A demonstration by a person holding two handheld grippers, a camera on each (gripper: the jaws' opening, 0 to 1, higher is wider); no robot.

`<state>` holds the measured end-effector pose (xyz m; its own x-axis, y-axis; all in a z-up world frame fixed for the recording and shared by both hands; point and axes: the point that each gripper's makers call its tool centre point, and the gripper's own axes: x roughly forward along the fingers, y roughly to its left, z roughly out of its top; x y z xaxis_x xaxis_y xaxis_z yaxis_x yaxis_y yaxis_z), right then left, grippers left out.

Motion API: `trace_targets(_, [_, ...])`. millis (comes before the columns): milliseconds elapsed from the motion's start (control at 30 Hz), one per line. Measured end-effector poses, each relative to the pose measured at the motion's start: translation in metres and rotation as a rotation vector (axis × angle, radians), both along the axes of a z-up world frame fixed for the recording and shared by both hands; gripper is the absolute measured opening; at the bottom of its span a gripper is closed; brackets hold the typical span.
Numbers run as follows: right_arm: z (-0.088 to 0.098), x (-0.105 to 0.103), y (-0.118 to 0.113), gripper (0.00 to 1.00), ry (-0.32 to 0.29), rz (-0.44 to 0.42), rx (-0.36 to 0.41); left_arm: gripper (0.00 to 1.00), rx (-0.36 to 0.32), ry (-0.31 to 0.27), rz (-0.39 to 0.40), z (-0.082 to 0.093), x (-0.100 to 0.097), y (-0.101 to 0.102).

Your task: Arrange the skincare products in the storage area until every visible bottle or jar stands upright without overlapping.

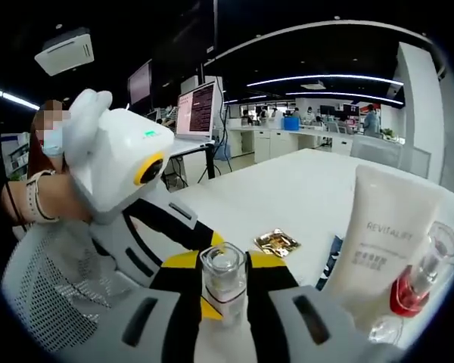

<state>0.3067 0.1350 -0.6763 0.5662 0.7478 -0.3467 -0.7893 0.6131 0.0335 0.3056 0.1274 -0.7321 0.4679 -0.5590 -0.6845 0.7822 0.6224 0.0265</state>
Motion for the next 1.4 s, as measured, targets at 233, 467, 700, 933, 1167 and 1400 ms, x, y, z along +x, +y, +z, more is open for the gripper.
trace_targets(233, [0.0,-0.003,-0.001,0.23,0.008,0.004,-0.002,0.37,0.0,0.008,-0.001,0.0,-0.001,-0.001])
trace_targets(467, [-0.001,-0.002,-0.006,0.27,0.024,-0.009,-0.011,0.35,0.001,0.005,-0.004,0.0,-0.001,0.0])
trace_targets(700, [0.0,-0.003,-0.012,0.3,0.033,-0.019,-0.023,0.35,-0.016,0.01,0.002,0.002,0.0,-0.001])
trace_targets(933, [0.002,-0.008,-0.017,0.32,0.043,-0.02,-0.039,0.32,-0.028,0.024,-0.002,0.0,-0.002,-0.002])
trace_targets(1167, [0.005,-0.022,-0.029,0.31,0.054,0.003,-0.081,0.28,-0.038,0.041,0.002,-0.001,-0.003,-0.002])
trace_targets(1400, [0.004,-0.035,-0.053,0.27,0.102,0.005,-0.129,0.22,-0.053,0.05,0.019,-0.001,-0.002,0.001])
